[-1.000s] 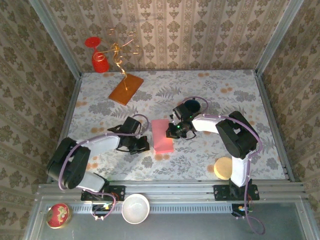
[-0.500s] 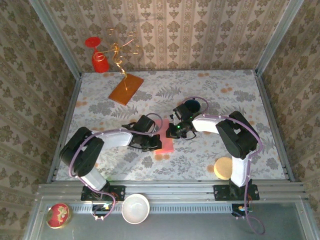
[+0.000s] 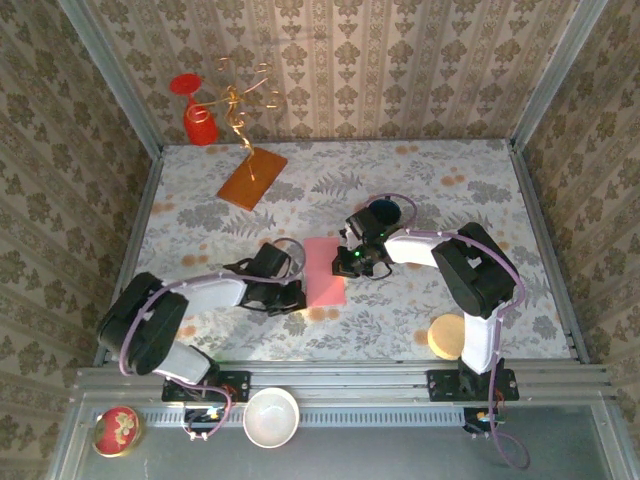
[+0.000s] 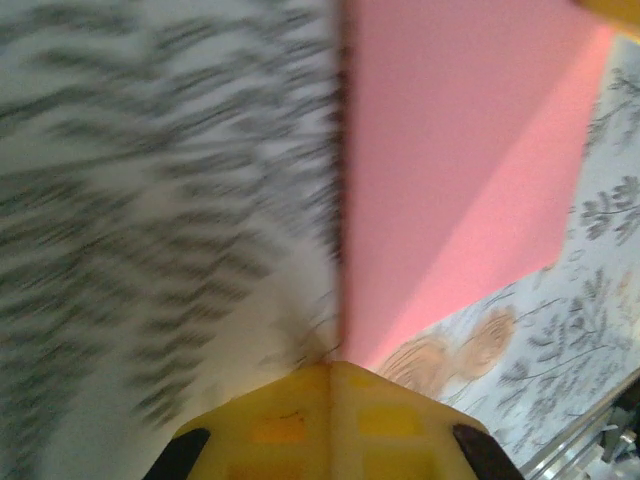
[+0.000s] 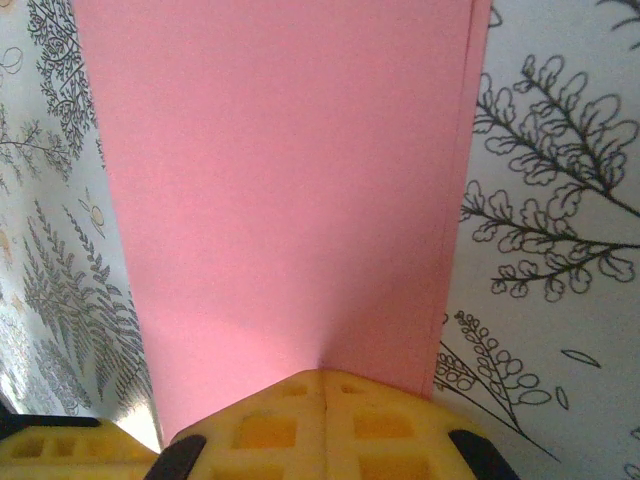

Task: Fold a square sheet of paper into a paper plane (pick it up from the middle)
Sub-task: First fold the square sheet of paper in half at the center of the table.

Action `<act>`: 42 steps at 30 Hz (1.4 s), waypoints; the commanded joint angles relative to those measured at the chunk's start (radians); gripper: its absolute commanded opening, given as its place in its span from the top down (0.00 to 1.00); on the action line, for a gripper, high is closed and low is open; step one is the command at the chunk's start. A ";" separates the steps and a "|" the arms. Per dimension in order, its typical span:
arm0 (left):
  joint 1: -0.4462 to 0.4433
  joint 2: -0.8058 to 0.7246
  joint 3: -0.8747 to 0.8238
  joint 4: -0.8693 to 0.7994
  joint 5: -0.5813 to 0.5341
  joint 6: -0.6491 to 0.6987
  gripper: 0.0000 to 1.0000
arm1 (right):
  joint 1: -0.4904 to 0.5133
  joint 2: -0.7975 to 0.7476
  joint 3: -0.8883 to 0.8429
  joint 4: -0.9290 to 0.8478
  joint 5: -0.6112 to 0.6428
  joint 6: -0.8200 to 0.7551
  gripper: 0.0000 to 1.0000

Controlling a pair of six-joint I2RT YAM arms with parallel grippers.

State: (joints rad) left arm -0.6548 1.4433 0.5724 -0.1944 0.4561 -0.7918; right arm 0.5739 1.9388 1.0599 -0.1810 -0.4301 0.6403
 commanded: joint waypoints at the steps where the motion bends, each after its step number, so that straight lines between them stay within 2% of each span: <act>1: 0.028 -0.100 -0.002 -0.128 -0.031 0.013 1.00 | 0.006 0.157 -0.121 -0.234 0.253 0.009 0.99; 7: 0.038 -0.166 0.055 -0.043 -0.047 -0.023 0.97 | 0.014 0.110 -0.099 -0.206 0.228 0.009 0.99; 13: 0.040 -0.041 0.107 0.098 -0.045 -0.072 0.85 | 0.035 0.007 -0.017 -0.174 0.136 0.006 0.95; 16: 0.047 0.028 0.141 0.138 -0.038 -0.081 0.80 | 0.046 -0.071 0.044 -0.167 0.086 0.005 0.89; 19: 0.058 0.066 0.152 0.171 -0.032 -0.090 0.73 | 0.047 -0.164 0.055 -0.178 0.110 0.020 0.83; 22: 0.076 0.082 0.168 0.175 -0.040 -0.084 0.68 | 0.047 -0.240 0.009 -0.187 0.169 0.055 0.71; 25: 0.081 0.099 0.183 0.209 -0.019 -0.093 0.67 | 0.046 -0.299 -0.063 -0.187 0.204 0.114 0.65; 27: 0.080 0.115 0.194 0.232 0.005 -0.097 0.66 | 0.046 -0.337 -0.114 -0.171 0.207 0.163 0.59; 31: 0.076 0.154 0.214 0.239 0.014 -0.107 0.66 | 0.046 -0.392 -0.218 -0.108 0.159 0.257 0.53; 38: 0.076 0.227 0.241 0.238 0.018 -0.124 0.66 | 0.047 -0.394 -0.286 -0.050 0.084 0.323 0.53; 42: 0.077 0.263 0.256 0.212 0.014 -0.124 0.66 | 0.049 -0.382 -0.294 -0.037 0.060 0.323 0.57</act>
State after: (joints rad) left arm -0.5762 1.6840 0.7956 0.0357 0.4568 -0.8989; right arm 0.6201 1.5677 0.7738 -0.2466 -0.3302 0.9352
